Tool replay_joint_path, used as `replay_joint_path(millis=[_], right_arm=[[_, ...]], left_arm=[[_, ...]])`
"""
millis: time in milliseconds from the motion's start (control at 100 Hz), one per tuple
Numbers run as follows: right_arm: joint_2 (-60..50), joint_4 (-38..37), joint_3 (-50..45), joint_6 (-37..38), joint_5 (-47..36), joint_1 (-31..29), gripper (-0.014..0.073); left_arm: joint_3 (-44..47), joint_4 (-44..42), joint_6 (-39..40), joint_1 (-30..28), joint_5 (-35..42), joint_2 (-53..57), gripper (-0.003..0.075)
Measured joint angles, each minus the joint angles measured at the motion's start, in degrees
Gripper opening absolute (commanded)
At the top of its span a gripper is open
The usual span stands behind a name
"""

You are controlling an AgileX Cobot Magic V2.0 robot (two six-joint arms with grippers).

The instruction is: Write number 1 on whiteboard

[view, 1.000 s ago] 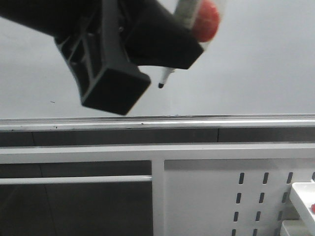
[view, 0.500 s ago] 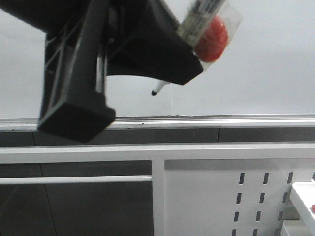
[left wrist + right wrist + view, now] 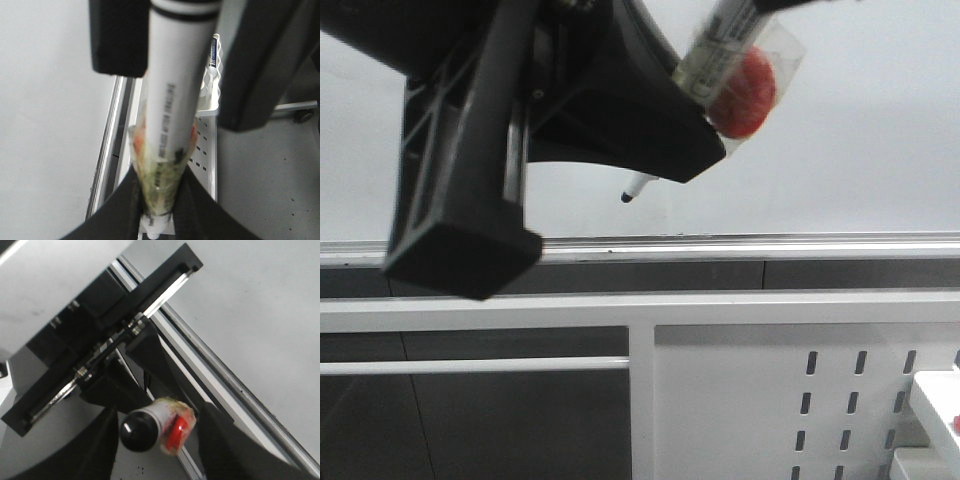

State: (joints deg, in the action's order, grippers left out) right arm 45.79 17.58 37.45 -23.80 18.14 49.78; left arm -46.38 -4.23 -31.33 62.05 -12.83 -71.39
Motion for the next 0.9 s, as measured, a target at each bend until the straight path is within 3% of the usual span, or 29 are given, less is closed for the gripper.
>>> replay_joint_path(millis=[400, 540, 680, 830, 900], right_arm=[[1.93, 2.78, 0.00, 0.00, -1.66, 0.00, 0.0309], [2.75, 3.97, 0.00, 0.00, -1.66, 0.00, 0.0162], [2.85, 3.26, 0.00, -0.81, -1.10, 0.00, -0.0080], [2.85, 2.25, 0.00, -1.48, -0.38, -0.11, -0.0074], [2.85, 2.25, 0.00, -1.48, -0.25, -0.11, -0.0073]], left_arm=[[0.00, -0.83, 0.00, 0.00, -0.04, 0.00, -0.0020], [0.00, -0.83, 0.00, 0.00, -0.04, 0.00, -0.0020], [0.00, -0.19, 0.79, 0.00, -1.09, 0.00, -0.0020], [0.00, 1.09, 1.71, 0.00, -2.20, 0.00, -0.0011], [0.00, 1.88, 1.71, 0.00, -2.24, 0.00, 0.0055]])
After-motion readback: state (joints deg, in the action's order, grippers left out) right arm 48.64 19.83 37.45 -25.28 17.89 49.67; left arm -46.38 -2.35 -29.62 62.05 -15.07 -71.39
